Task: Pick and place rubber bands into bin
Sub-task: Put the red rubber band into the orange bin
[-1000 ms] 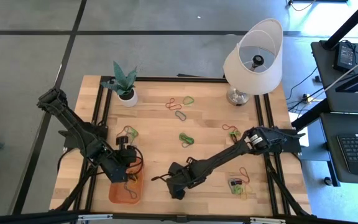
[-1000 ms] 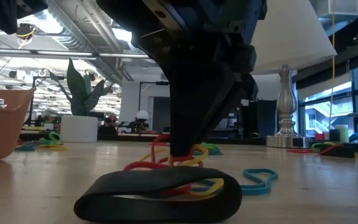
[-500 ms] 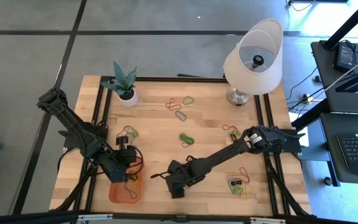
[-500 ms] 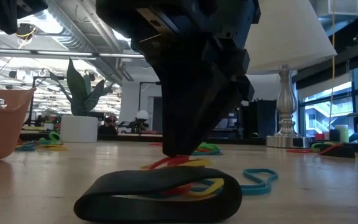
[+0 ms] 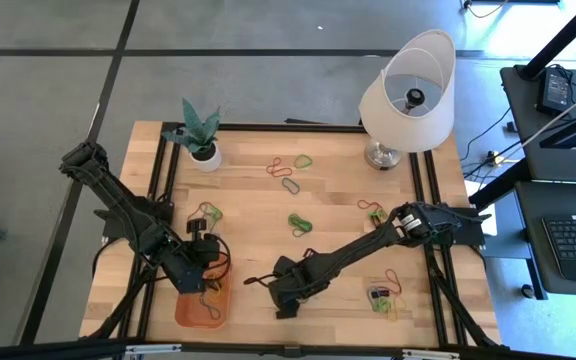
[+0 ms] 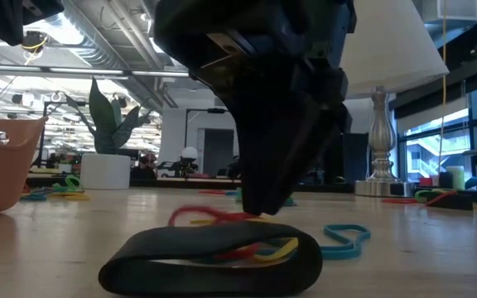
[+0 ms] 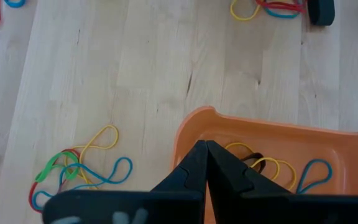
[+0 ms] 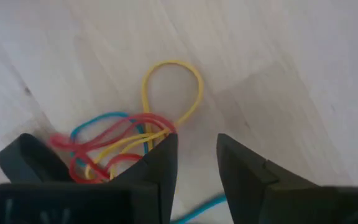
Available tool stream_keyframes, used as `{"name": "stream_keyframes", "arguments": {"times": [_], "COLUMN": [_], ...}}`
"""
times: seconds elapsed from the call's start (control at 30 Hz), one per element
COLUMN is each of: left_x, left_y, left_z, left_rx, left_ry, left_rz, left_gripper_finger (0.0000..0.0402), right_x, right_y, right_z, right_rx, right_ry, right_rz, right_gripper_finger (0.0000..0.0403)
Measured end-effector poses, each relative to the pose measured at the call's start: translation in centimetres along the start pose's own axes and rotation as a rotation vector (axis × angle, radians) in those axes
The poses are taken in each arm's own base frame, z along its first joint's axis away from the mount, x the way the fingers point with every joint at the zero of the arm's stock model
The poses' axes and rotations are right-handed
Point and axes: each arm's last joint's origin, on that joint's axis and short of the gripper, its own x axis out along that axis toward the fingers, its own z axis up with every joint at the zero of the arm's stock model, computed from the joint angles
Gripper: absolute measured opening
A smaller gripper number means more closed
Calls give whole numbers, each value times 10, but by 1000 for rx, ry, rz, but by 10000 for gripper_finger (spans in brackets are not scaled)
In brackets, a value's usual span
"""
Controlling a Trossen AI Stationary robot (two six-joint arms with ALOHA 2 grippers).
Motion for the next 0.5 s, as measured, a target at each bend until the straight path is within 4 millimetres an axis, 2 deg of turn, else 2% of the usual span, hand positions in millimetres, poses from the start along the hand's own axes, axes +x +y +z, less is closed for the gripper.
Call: {"name": "stream_keyframes", "arguments": {"times": [0.5], "left_x": [0], "left_y": [0], "left_z": [0], "left_rx": [-3], "left_ry": [0], "left_rz": [0], "left_gripper_finger": [6], "right_x": [0], "right_y": [3], "right_z": [1], "right_rx": [-14], "right_ry": [7], "right_rz": [39], "right_gripper_finger": [13]}}
